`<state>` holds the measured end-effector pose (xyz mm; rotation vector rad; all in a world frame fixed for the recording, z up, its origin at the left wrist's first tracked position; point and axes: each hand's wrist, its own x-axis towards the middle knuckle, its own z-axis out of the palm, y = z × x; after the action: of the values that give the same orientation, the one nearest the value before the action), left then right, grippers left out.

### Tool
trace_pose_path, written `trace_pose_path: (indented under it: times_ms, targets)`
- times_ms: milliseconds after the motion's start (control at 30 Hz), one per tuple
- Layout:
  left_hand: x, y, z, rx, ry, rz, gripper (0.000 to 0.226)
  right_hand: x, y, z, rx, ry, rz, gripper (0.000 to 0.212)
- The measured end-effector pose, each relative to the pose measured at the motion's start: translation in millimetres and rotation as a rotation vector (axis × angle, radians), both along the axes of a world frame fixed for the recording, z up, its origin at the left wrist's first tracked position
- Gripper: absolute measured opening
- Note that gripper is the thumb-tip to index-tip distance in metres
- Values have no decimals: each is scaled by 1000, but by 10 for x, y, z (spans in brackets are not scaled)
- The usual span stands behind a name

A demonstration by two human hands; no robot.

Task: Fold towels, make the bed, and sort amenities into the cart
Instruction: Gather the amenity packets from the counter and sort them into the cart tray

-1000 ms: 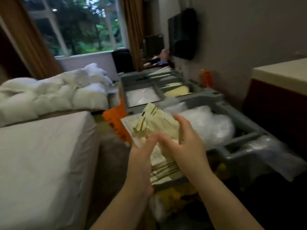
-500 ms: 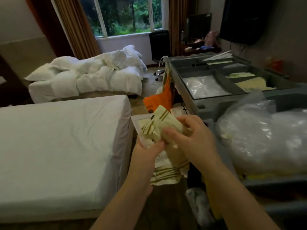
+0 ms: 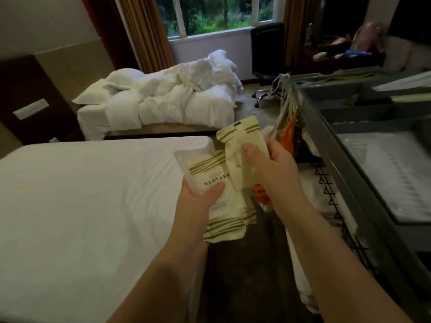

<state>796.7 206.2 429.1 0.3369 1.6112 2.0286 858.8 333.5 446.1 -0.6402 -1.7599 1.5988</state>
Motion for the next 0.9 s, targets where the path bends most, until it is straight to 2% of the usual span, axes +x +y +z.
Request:
trace_pose_path:
  times_ms: [100, 200, 400, 467, 633, 733, 900]
  targets:
    - [-457, 548, -134, 26, -35, -57, 62, -312, 521, -113, -9, -19, -58, 2]
    - [-882, 1333, -238, 44, -49, -168, 51, -528, 1171, -227, 23, -50, -210, 6]
    - [-1266, 3024, -85, 54, -63, -627, 56, -490, 2324, -216, -11, -58, -643, 10]
    - [-1211, 3515, -29, 44, -68, -759, 46, -341, 2538, -204, -47, -52, -801, 16]
    - [-729, 4366, -47, -9, -59, -1093, 41, 148, 2730, -332, -109, 41, -1240, 44]
    - [-442, 4756, -138, -27, -38, -1234, 43, 425, 2876, -397, -85, -15, -1435, 37]
    - [-168, 5418, -132, -2, -18, -1340, 41, 741, 3368, -324, -115, -10, -1582, 32]
